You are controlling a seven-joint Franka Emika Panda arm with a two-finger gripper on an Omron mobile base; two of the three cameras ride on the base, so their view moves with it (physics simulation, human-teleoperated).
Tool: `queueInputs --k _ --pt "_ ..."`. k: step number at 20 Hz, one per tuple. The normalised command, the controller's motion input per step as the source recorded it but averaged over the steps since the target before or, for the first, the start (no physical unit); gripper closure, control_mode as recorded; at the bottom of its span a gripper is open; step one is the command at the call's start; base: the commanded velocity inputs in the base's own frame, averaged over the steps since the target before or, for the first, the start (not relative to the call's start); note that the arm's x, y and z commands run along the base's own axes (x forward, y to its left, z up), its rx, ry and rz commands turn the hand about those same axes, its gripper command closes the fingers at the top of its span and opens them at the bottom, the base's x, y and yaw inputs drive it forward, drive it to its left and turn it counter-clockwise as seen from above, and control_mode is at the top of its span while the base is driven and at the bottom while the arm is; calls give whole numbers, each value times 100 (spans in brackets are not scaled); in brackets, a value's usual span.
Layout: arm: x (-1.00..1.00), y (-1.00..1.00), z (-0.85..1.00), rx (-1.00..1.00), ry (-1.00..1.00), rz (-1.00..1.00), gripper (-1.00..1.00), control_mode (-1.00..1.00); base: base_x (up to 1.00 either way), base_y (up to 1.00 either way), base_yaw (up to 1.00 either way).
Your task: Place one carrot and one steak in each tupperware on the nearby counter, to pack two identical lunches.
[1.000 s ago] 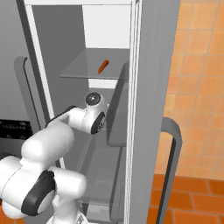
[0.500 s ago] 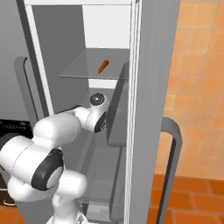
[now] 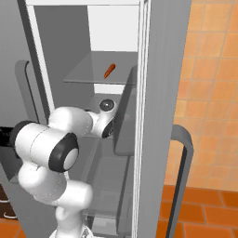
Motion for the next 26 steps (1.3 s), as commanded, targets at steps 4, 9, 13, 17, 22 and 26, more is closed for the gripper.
queueInputs --k 4,9,13,17,22,26 --pt "42 0 -14 3 0 1 -100 -100 0 0 0" --pt "30 0 -15 1 0 0 100 -100 0 0 0" --pt "1 2 -24 0 0 0 100 -100 0 0 0" --pt "-66 8 2 0 0 -8 100 -100 0 0 0" --pt "-83 24 40 -1 0 -7 100 -100 0 0 0" --pt "-65 14 76 0 0 -1 100 -100 0 0 0"
